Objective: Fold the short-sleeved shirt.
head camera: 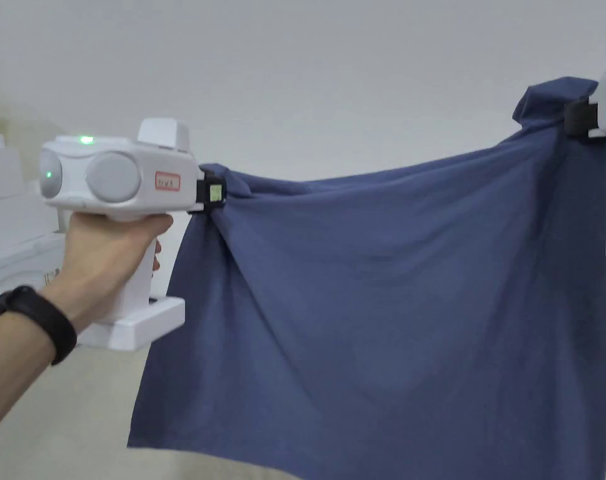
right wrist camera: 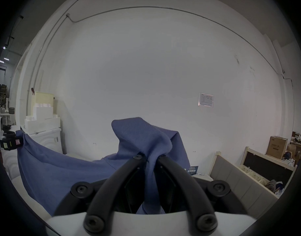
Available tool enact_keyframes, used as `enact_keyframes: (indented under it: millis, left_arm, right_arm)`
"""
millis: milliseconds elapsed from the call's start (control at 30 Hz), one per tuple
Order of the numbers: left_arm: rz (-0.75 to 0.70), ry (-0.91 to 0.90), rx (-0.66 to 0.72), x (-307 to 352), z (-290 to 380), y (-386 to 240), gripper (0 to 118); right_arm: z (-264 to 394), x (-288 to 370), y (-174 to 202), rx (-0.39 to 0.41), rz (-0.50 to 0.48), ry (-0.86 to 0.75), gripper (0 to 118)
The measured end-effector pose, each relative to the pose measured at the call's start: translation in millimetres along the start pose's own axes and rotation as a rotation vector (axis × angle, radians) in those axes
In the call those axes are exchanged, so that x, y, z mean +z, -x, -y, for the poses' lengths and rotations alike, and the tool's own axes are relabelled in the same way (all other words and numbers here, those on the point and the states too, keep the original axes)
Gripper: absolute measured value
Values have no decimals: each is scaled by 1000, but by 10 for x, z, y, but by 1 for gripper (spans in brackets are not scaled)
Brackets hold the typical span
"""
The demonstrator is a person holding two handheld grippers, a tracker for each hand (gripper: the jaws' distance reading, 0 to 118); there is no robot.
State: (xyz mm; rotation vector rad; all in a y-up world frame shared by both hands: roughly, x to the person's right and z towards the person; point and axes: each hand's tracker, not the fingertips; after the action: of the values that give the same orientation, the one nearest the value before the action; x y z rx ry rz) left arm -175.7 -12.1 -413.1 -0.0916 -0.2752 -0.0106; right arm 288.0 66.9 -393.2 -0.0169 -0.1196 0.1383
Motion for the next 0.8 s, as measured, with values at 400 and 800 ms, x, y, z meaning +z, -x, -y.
enact_keyframes:
  millis: [400, 800]
  left_arm:
    - [-32, 38, 2, -841, 31, 258, 14]
    - [-3, 317, 111, -1645, 1890, 416, 14]
  right_arm:
    - [32, -856, 193, 38, 26, 46, 4]
    - [1754, -1598, 598, -40, -56, 287, 4]
